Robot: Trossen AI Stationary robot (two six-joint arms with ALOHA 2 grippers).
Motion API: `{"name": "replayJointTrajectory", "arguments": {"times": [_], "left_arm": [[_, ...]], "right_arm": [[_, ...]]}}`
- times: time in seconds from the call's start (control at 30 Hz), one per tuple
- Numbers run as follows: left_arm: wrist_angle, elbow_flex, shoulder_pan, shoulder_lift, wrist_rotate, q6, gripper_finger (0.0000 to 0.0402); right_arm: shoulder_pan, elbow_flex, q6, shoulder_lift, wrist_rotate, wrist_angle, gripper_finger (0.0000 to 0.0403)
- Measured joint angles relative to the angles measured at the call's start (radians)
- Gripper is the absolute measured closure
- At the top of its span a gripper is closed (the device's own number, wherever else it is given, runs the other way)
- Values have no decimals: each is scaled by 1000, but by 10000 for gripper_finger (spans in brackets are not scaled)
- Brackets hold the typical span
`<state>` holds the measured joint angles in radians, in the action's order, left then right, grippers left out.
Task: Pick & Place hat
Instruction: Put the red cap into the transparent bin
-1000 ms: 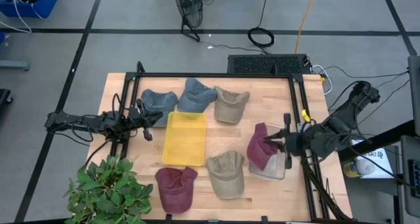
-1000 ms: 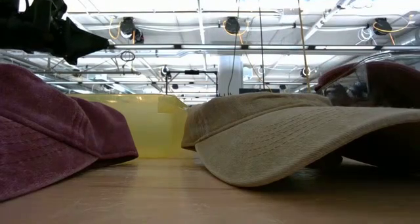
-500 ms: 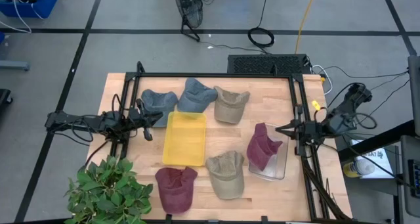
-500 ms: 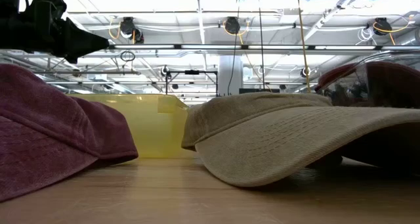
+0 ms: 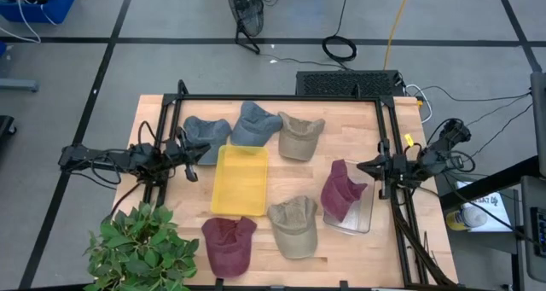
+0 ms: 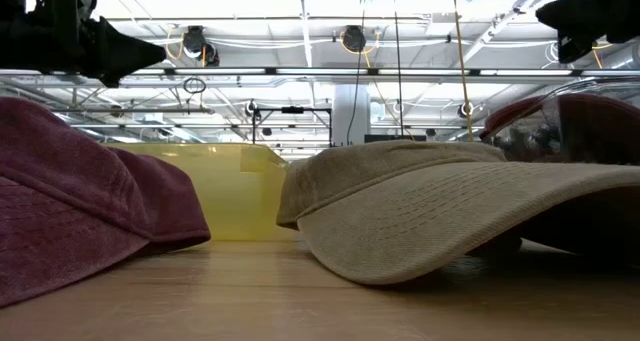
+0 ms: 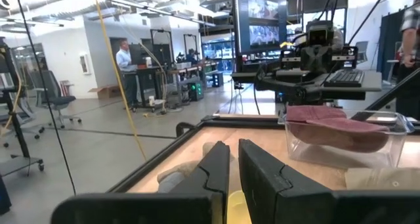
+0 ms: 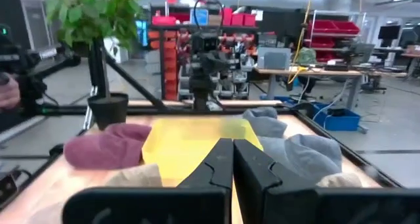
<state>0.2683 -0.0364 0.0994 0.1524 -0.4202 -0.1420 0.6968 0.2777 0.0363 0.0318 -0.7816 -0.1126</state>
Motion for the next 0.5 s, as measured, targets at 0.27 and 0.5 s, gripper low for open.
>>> {"name": "replayJointTrajectory", "arguments": {"times": [0.27,0.5], "left_arm": [[20,0,0,0,0,-127,360],[64,0,0,0,0,-144,360]], "right_arm": [[-50,-15,-92,-12,-7,-88,403],[-134,-15,-32,-12,-35,-86,403]]}}
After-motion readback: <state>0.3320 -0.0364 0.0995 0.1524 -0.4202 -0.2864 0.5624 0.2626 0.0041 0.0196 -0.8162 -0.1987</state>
